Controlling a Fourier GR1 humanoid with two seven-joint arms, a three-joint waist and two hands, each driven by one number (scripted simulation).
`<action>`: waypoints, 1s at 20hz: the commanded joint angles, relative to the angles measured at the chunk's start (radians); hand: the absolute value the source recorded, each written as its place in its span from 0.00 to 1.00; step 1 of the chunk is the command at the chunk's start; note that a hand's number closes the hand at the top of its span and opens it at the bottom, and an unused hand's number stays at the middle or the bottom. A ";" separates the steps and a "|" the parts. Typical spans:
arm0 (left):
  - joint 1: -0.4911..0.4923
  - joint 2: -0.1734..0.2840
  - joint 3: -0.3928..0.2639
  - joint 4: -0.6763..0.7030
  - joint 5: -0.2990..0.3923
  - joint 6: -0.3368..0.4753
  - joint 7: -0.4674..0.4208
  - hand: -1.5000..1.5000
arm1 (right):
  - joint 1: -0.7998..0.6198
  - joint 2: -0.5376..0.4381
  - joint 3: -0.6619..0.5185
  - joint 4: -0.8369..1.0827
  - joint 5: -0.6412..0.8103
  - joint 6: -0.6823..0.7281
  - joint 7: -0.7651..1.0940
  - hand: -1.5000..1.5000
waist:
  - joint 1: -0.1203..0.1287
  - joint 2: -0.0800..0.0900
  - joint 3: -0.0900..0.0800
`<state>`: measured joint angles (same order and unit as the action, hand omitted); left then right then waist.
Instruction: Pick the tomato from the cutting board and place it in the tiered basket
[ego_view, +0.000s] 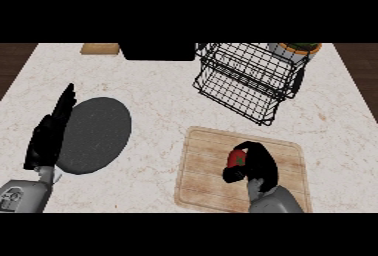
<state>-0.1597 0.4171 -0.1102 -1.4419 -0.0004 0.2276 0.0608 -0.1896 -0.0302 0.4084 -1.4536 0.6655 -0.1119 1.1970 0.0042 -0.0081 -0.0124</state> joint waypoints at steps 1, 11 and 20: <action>0.039 0.002 0.015 0.016 -0.003 -0.028 -0.057 0.50 | -0.033 0.029 -0.003 0.105 0.012 0.015 0.090 1.00 | 0.003 0.009 0.012; 0.010 -0.037 0.008 -0.030 -0.029 -0.009 0.020 0.50 | -0.162 0.029 0.104 0.033 0.018 -0.219 0.242 1.00 | 0.017 0.008 0.012; -0.101 -0.052 -0.040 0.007 -0.033 -0.060 0.005 0.50 | -0.643 0.030 0.063 0.318 0.150 -0.279 0.107 1.00 | 0.149 0.036 0.009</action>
<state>-0.2228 0.3740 -0.1373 -1.4352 -0.0290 0.1752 0.0519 -0.6747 -0.0099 0.4793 -1.2027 0.7578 -0.2622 1.1506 0.1290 0.0255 -0.0036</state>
